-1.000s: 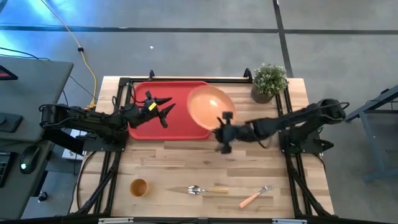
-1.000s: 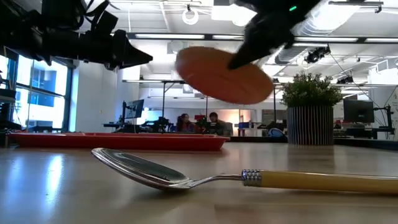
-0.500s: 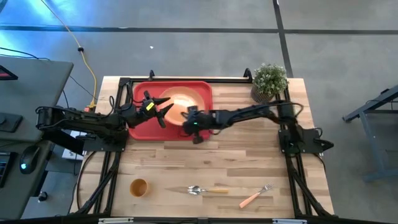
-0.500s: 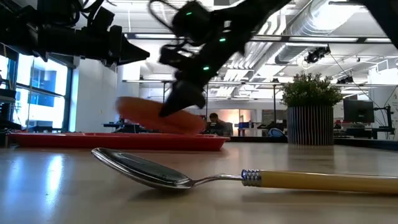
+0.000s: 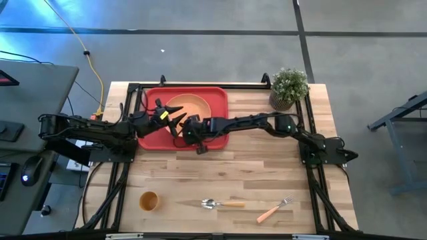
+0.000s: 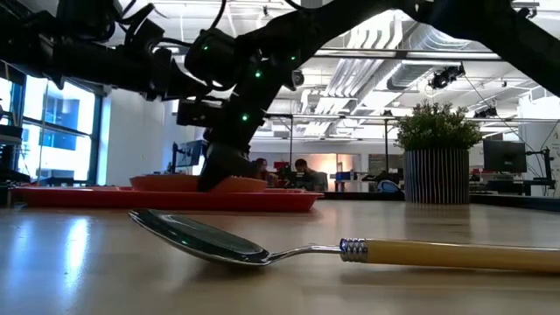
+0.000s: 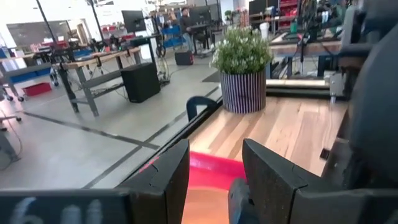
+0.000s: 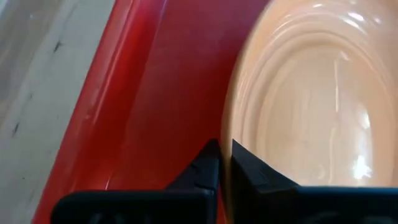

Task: Pick and place plate/cup/fork/spoon on tray
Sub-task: Put the brown plate on the red tray, then put the yellow spoon on the red tray to the right of the brown plate

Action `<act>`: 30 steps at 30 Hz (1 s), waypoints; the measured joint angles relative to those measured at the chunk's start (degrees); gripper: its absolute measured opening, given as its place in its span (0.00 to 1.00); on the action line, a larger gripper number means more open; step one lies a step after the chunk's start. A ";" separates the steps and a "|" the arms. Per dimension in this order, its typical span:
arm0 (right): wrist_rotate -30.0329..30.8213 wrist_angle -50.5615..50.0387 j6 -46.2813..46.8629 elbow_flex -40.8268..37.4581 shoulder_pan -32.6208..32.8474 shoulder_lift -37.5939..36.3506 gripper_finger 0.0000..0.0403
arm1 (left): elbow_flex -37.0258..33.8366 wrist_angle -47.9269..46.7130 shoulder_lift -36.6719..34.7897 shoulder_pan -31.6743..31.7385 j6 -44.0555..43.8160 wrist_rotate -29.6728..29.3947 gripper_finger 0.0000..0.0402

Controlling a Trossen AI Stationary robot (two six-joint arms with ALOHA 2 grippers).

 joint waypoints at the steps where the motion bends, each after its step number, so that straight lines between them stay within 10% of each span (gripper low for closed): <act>1: -0.11 -0.12 0.23 0.00 0.00 0.02 0.03 | 0.00 -0.82 0.00 -0.12 -0.29 -0.20 0.35; 22: 0.39 -11.26 18.19 -1.07 0.04 -11.39 0.35 | 0.00 -13.96 0.04 -0.06 -5.43 -12.26 0.35; 30: 0.68 -10.73 27.23 -20.40 -0.51 -24.45 0.35 | 0.00 -13.91 0.04 -0.06 -5.41 -12.15 0.35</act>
